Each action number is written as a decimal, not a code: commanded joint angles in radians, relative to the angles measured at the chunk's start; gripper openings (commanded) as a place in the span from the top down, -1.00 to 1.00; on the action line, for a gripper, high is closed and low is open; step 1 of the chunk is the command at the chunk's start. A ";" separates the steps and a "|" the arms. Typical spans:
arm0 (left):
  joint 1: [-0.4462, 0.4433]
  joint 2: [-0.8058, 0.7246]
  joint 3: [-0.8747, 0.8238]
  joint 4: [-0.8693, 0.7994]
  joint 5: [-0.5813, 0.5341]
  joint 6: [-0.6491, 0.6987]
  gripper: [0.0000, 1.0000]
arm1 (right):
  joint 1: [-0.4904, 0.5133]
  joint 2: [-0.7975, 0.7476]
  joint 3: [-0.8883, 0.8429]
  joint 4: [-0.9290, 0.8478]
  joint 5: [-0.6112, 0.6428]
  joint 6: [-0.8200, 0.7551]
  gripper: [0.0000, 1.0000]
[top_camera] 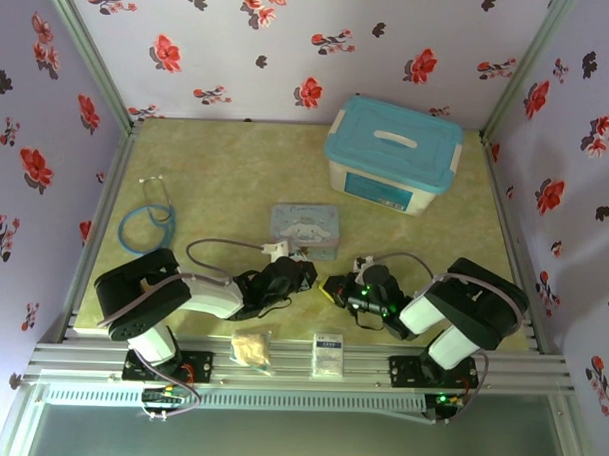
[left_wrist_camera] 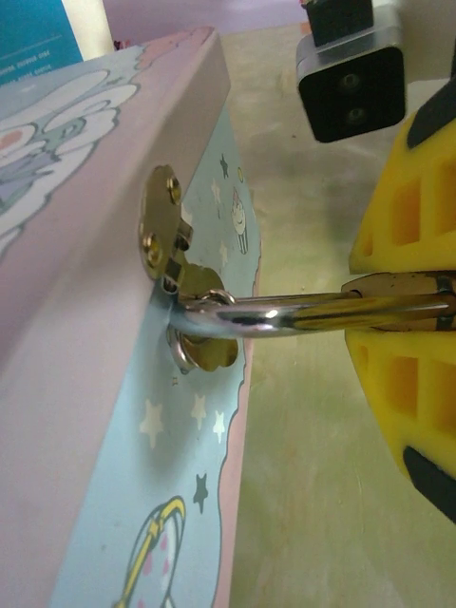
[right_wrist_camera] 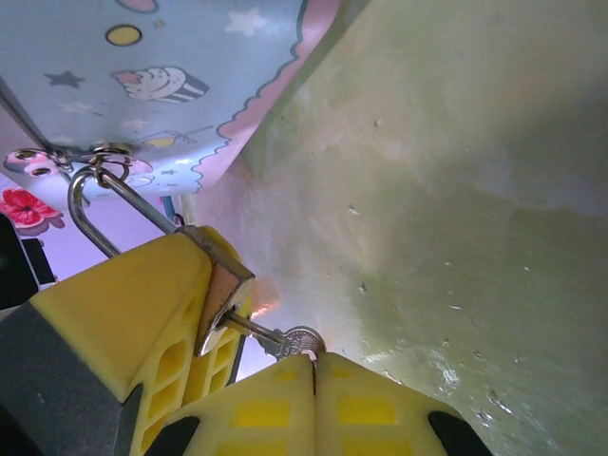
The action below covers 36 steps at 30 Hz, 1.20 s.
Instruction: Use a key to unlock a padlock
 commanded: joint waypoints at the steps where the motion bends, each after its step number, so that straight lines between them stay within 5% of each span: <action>1: -0.012 0.026 0.010 0.030 -0.004 -0.012 1.00 | 0.014 0.015 -0.016 0.169 0.075 0.030 1.00; 36: 0.008 -0.002 -0.013 0.092 0.035 -0.098 1.00 | 0.104 -0.187 0.006 -0.076 0.289 -0.074 1.00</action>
